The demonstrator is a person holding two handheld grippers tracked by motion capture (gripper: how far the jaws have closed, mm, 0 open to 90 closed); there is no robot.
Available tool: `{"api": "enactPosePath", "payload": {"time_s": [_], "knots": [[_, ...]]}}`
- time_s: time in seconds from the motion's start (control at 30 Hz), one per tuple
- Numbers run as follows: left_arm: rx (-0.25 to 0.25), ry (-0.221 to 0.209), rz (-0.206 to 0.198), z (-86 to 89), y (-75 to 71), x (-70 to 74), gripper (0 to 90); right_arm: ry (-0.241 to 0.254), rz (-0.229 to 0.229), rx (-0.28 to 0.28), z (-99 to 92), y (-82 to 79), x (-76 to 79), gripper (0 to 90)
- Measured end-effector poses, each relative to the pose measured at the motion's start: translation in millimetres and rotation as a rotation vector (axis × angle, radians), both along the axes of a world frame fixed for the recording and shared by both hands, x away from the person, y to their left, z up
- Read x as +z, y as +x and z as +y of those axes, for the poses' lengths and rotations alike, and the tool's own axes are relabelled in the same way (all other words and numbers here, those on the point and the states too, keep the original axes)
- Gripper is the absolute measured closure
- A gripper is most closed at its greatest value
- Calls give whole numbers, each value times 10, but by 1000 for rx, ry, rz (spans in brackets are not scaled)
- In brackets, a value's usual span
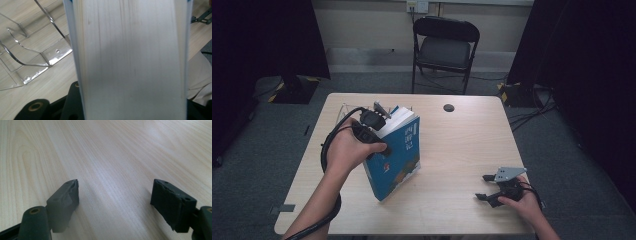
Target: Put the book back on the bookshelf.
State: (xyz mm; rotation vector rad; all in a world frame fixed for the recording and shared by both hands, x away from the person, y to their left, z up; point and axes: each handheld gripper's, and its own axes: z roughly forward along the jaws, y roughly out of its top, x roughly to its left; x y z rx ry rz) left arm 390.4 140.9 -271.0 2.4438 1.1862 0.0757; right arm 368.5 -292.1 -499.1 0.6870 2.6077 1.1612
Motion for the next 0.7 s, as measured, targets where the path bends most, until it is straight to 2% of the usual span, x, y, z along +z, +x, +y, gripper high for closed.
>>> {"api": "enactPosePath", "payload": {"time_s": [0.13, 0.43, 0.5, 0.63, 0.7], "knots": [[-6, 12, 2, 26, -55, 27, 617, 1, -2, 0, 0, 2, 0, 218], [18, -9, 5, 181, -142, 17, 617, 2, -2, -2, -1, 3, 0, 221], [13, -3, 6, 211, -149, 17, 617, 3, -2, -2, -1, 3, 0, 221], [42, -13, 9, 244, -154, 7, 617, 2, -2, -2, -1, 2, 1, 220], [36, -6, 7, 254, -141, 11, 617, 2, -1, -2, -1, 2, 0, 220]]}}
